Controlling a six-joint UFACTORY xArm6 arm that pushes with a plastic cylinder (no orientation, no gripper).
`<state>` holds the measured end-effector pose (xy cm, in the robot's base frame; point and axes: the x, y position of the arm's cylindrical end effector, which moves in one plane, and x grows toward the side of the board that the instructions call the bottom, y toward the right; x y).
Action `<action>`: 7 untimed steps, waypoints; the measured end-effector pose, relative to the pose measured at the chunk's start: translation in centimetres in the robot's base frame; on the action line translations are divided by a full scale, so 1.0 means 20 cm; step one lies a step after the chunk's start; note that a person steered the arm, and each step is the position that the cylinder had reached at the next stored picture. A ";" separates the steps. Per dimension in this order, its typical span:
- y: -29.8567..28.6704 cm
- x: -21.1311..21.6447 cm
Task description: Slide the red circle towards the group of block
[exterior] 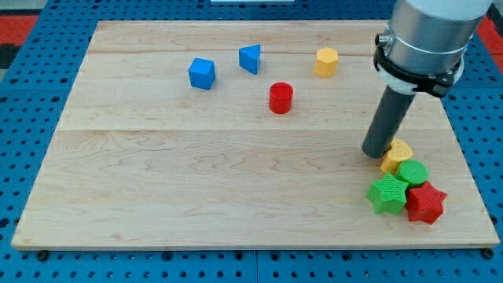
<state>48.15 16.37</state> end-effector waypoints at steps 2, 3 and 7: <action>-0.09 -0.48; -0.28 -0.64; -0.92 -0.43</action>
<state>39.58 -2.09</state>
